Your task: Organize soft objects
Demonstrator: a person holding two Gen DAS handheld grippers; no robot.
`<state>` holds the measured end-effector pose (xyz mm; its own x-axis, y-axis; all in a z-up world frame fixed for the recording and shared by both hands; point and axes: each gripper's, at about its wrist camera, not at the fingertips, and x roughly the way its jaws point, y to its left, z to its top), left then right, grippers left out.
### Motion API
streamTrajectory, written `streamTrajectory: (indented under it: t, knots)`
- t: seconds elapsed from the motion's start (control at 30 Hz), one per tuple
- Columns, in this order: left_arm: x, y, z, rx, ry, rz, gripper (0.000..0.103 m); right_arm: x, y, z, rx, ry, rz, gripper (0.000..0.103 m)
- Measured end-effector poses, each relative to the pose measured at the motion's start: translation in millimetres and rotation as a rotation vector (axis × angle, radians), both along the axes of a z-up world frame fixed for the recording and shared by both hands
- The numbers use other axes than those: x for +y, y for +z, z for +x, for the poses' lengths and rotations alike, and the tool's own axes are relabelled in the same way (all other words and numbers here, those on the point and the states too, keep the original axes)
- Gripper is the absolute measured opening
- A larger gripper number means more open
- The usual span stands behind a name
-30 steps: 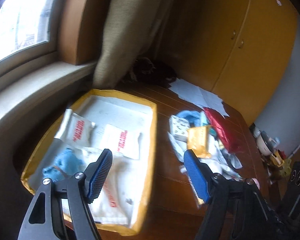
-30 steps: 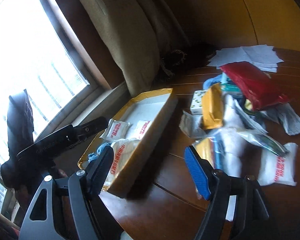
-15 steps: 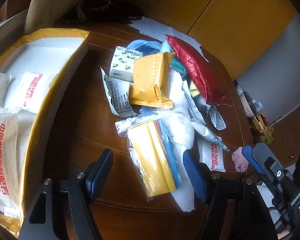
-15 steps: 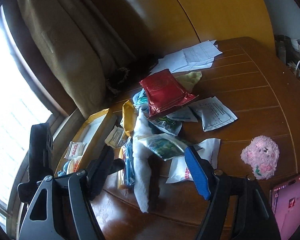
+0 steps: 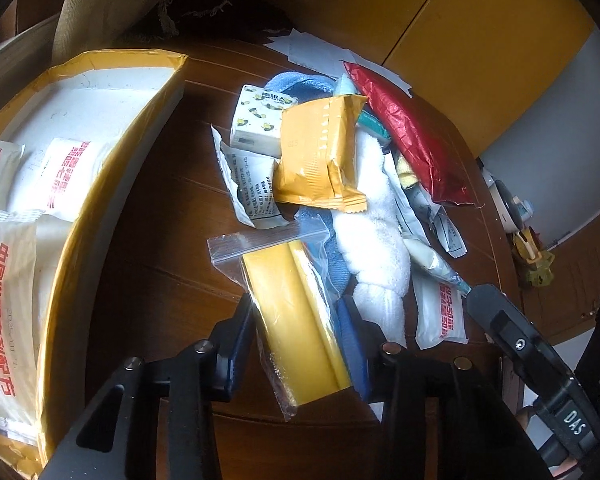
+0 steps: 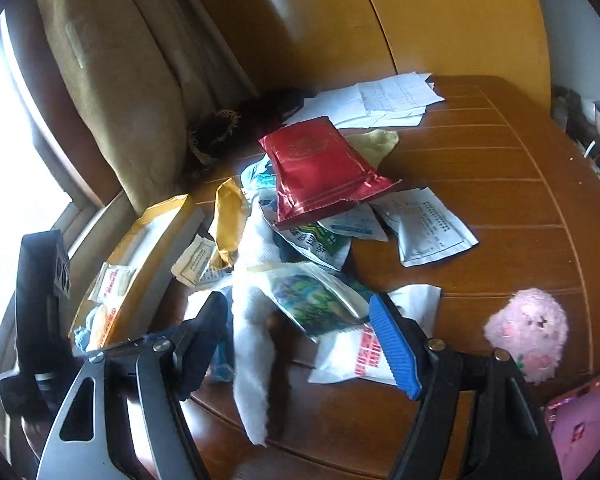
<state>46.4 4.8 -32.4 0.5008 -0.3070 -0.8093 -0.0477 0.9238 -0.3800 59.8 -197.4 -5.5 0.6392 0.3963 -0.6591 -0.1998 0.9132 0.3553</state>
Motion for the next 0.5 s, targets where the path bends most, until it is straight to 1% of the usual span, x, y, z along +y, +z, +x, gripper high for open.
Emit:
streamTrajectory:
  t: [0.1, 0.17, 0.2, 0.23, 0.27, 0.3, 0.33, 0.37, 0.4, 0.5]
  knots:
    - [3, 1, -2, 0.0, 0.001, -0.001, 0.043, 3, -7, -1, -0.001, -0.026, -0.088, 0.073]
    - [4, 2, -4, 0.001, 0.0, -0.007, 0.041, 6, -10, 5, 0.015, -0.026, -0.11, 0.073]
    - [5, 2, -5, 0.004, -0.001, -0.013, 0.04, 9, -10, 7, 0.008, -0.03, -0.127, 0.072]
    - [6, 2, -6, 0.004, -0.003, -0.02, 0.04, 12, -9, 9, 0.002, -0.041, -0.155, 0.062]
    - [6, 2, -6, 0.005, -0.003, -0.022, 0.04, 15, -9, 10, 0.001, -0.039, -0.176, 0.055]
    - [7, 2, -7, 0.005, 0.002, -0.023, 0.04, 18, -8, 10, -0.002, -0.03, -0.185, 0.045]
    - [8, 3, -7, 0.004, 0.006, -0.024, 0.04, 20, -8, 10, -0.005, -0.022, -0.194, 0.04]
    - [9, 3, -6, 0.001, 0.003, -0.025, 0.039, 23, -8, 9, -0.009, -0.013, -0.208, 0.036]
    - [10, 4, -7, -0.001, 0.002, -0.025, 0.039, 24, -9, 8, -0.01, -0.01, -0.217, 0.029]
    - [11, 7, -11, -0.01, -0.006, -0.03, 0.038, 26, -6, 1, -0.022, -0.008, -0.232, 0.015]
